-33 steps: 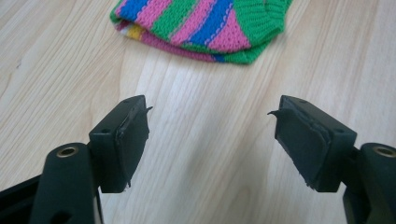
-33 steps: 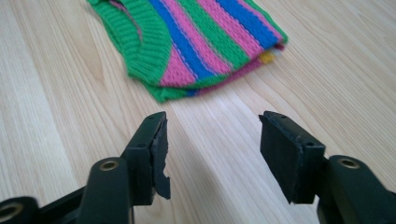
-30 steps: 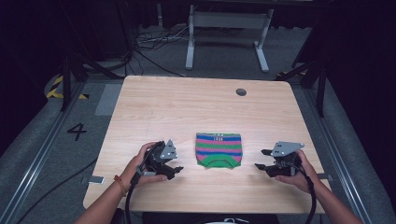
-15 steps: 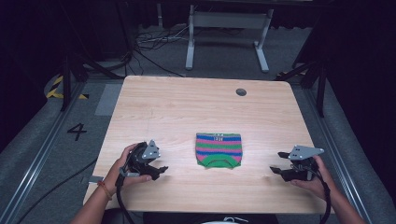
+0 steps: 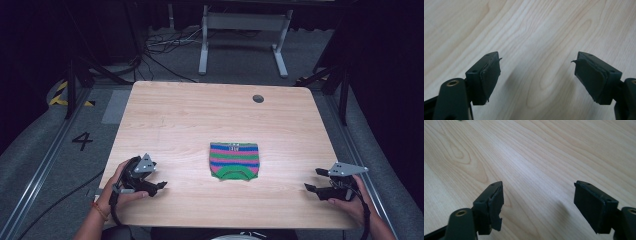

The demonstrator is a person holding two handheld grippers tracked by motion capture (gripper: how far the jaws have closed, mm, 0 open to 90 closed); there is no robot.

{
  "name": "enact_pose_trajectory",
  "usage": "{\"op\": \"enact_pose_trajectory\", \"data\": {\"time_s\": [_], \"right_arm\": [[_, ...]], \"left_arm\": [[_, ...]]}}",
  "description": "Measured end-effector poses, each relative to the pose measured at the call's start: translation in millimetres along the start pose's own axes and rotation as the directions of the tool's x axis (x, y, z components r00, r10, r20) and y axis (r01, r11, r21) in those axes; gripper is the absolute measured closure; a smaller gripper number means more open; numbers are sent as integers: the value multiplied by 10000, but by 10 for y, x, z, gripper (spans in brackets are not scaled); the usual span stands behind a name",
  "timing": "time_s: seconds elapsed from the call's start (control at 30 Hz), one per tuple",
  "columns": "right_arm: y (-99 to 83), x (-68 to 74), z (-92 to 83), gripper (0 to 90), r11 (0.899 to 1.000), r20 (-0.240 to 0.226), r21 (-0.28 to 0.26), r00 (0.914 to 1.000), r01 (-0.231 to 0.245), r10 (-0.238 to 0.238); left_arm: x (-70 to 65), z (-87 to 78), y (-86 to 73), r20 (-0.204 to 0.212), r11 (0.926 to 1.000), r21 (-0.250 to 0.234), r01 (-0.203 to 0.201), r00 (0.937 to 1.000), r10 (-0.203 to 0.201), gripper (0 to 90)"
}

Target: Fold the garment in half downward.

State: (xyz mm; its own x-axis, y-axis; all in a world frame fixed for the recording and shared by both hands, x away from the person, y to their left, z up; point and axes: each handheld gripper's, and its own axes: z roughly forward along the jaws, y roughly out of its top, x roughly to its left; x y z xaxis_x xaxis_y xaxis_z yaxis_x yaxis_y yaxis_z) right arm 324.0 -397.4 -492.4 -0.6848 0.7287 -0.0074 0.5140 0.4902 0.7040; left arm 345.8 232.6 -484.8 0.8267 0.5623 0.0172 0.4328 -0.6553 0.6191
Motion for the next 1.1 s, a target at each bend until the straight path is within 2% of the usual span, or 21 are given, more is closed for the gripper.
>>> {"op": "enact_pose_trajectory", "data": {"time_s": [0.2,0.3,0.37,0.4,0.6,1.1], "right_arm": [[-104,-29,-24,217,9984,-62,-145,9985,-547,547],[-154,-24,-3,197,9976,-57,-74,9976,-693,693],[-182,-16,-4,195,9964,11,-305,9969,-787,788],[-191,-15,-7,187,9960,45,-349,9966,-826,828],[-192,-7,0,167,9965,284,-281,9965,-781,789],[-193,-6,1,167,9966,294,-285,9965,-776,784]], "left_arm": [[65,-63,-228,166,9952,-320,927,9956,-922,199],[82,-84,-309,-90,9917,-419,1218,9925,-1223,189],[92,-86,-353,-283,9895,-679,1275,9912,-1296,170],[90,-81,-362,-379,9868,-731,1445,9883,-1476,162],[80,-80,-361,-493,9866,-713,1465,9874,-1501,152],[71,-78,-361,-618,9855,-739,1526,9856,-1573,148]]}}
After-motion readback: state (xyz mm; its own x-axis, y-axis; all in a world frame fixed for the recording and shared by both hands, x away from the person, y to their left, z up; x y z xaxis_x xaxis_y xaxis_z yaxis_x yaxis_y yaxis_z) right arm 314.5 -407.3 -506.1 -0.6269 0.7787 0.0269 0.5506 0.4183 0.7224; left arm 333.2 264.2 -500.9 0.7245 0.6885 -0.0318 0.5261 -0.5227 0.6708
